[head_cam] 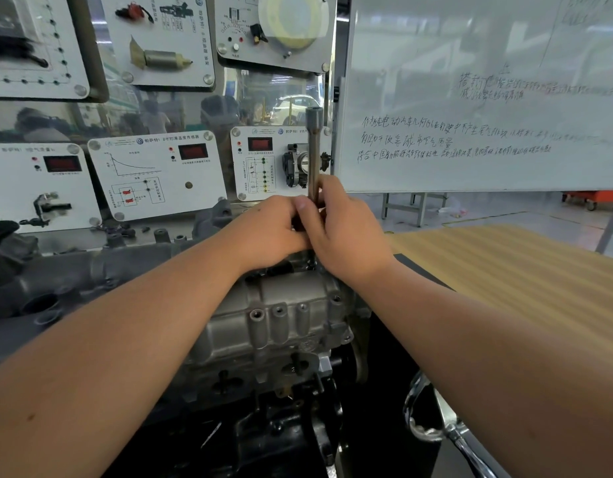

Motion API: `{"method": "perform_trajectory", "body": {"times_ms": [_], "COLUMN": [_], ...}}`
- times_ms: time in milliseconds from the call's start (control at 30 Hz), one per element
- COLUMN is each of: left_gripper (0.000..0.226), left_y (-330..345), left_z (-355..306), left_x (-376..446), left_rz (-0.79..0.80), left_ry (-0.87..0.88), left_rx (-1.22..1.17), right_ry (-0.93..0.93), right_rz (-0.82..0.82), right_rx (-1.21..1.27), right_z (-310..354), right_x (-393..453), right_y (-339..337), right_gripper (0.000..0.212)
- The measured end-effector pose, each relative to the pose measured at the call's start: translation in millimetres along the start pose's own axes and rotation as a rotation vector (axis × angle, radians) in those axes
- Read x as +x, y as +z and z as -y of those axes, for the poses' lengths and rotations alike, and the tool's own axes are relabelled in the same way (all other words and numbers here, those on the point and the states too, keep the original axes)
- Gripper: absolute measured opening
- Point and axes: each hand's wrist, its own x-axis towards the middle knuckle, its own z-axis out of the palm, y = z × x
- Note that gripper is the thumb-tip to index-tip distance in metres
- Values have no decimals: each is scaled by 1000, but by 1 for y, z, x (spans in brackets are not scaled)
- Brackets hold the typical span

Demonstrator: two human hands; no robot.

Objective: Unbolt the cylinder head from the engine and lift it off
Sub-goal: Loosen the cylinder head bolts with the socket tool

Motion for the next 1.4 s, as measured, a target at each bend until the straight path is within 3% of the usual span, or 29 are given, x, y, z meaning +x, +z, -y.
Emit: {"method": "perform_trajectory", "body": {"times_ms": [167, 267, 400, 500, 733, 867, 1000, 1200, 1333, 1400], "left_gripper": [53, 46, 33, 27, 27, 34, 29, 34, 45, 40], "left_y": [1, 1, 1, 2, 1, 2, 3, 3, 2, 1], "left_z": [0, 0, 2, 2, 0, 1, 2, 5, 3, 4], "left_x": [-1, -3, -1, 1, -3, -1, 0, -1, -2, -1], "left_rz": [1, 16, -2, -7, 24, -32, -63, -18, -8, -28], "left_ry": [8, 10, -4, -18, -33, -58, -49, -66, -58, -64], "left_rx": [-58, -90, -71, -34, -57, -35, -2, -38, -68, -68], "right_ry": [56, 98, 43, 18, 106, 56, 17, 48, 55, 46], "right_rz": [2, -19, 1, -5, 22, 25, -10, 16, 11, 8], "right_rx": [-19, -15, -9, -22, -70, -97, -48, -117, -99, -80], "right_z": [-1, -3, 1, 3, -1, -1, 2, -2, -3, -1], "right_x": [1, 2, 1, 0, 4, 4, 1, 2, 2, 1], "right_y": [1, 0, -1, -2, 0, 2, 0, 3, 2, 1], "right_gripper": [27, 33, 23, 27, 29, 18, 37, 18, 21, 24]}}
